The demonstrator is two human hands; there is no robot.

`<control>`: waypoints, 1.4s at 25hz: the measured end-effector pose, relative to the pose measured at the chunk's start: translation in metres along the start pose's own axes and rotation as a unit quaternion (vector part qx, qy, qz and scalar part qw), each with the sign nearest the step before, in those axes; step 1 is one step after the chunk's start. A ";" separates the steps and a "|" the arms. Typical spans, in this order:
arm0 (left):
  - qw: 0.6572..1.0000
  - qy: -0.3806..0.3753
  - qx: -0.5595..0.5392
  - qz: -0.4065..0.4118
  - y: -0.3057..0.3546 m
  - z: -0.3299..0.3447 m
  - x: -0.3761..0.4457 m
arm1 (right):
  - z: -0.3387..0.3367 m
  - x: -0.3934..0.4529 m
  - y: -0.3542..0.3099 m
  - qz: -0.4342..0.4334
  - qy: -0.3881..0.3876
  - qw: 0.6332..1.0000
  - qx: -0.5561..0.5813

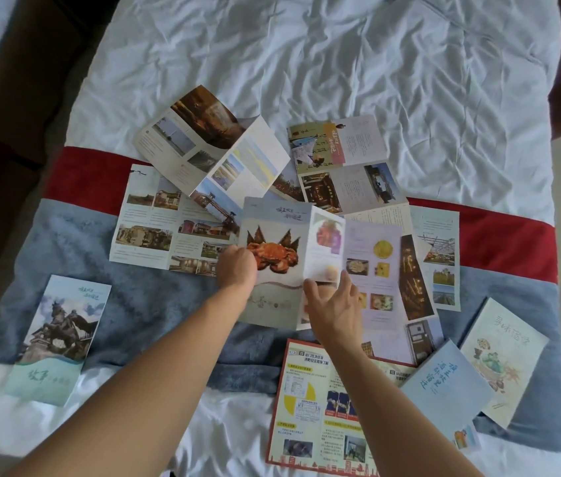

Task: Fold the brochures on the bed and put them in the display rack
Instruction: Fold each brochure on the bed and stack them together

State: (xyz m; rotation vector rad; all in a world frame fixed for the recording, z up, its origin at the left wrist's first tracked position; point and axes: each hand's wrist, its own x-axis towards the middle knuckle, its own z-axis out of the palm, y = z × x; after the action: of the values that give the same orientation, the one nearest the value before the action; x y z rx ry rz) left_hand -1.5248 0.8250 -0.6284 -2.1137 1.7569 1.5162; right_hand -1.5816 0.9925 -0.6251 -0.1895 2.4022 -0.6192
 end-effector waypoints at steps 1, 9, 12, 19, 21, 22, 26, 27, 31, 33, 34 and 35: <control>1.000 0.013 -0.004 0.002 -0.001 -0.006 0.005 | 0.000 0.000 -0.002 -0.010 -0.013 1.000 0.018; 0.981 -0.125 0.059 0.135 -0.015 0.009 -0.013 | 0.001 -0.008 -0.023 -0.004 -0.038 0.984 0.175; 0.965 -0.148 0.101 0.193 -0.027 0.022 -0.021 | -0.003 -0.003 -0.010 0.008 0.023 0.994 0.109; 0.930 -0.247 0.184 0.199 -0.036 0.044 -0.028 | -0.004 0.013 0.035 0.049 -0.009 0.999 -0.014; 0.928 -0.271 0.161 0.198 -0.036 0.050 -0.029 | 0.000 0.011 0.039 0.045 -0.030 0.998 -0.013; 0.929 -0.281 0.150 0.187 -0.035 0.052 -0.031 | 0.002 0.010 0.038 0.043 -0.027 0.999 -0.010; 0.946 -0.255 0.119 0.158 -0.025 0.058 -0.032 | 0.003 0.012 0.033 0.034 0.003 0.999 -0.011; 0.953 -0.227 0.123 0.160 -0.023 0.057 -0.031 | 0.002 0.014 0.033 0.037 0.002 0.999 0.002; 0.961 -0.130 0.180 0.164 -0.021 0.048 -0.025 | 0.004 0.017 0.032 0.084 -0.043 0.992 0.085; 0.969 -0.115 0.157 0.154 -0.019 0.046 -0.025 | 0.009 0.013 0.027 0.084 -0.048 0.989 0.108; 0.972 -0.120 0.138 0.145 -0.018 0.045 -0.025 | 0.012 0.010 0.024 0.077 -0.039 0.990 0.116; 0.975 -0.130 0.122 0.136 -0.017 0.044 -0.026 | 0.014 0.008 0.020 0.066 -0.027 0.990 0.121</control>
State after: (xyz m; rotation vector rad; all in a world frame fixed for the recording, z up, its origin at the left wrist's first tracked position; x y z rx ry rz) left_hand -1.5376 0.8744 -0.6444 -1.5377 2.0698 1.4572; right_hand -1.5789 1.0023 -0.6490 0.0557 2.2432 -0.8250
